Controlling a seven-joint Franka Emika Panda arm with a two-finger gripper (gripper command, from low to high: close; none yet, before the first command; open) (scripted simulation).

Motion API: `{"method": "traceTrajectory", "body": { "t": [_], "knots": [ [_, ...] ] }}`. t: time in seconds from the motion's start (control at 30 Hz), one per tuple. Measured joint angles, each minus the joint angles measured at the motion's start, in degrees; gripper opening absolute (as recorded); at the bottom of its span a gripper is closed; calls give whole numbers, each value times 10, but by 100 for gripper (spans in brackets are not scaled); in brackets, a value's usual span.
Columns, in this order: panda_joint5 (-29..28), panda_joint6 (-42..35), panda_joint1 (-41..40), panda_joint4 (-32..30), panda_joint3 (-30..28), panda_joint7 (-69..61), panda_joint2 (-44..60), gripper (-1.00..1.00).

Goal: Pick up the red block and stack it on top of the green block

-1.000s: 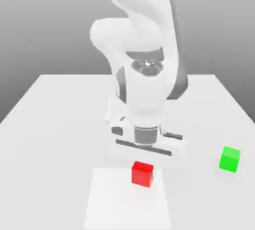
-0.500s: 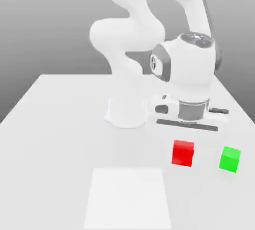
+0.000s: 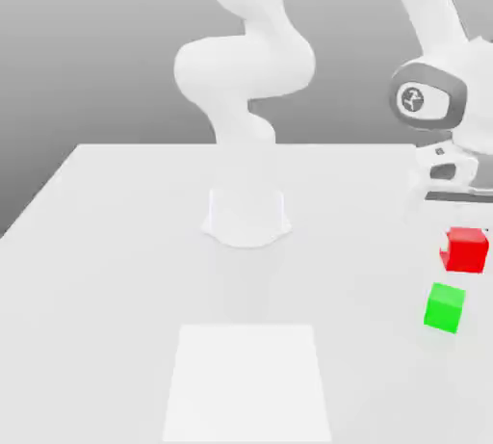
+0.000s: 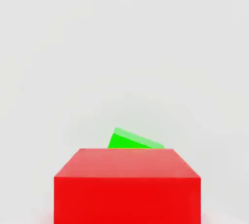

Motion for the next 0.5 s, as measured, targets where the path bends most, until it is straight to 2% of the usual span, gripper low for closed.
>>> {"method": "traceTrajectory", "body": {
  "t": [0.4,0.43,0.5],
  "knots": [
    [-115,81,19,-3,-40,83,95,-100],
    [-123,87,23,-4,-45,89,102,100],
    [-123,87,23,-4,-45,89,102,100]
  ]
}}
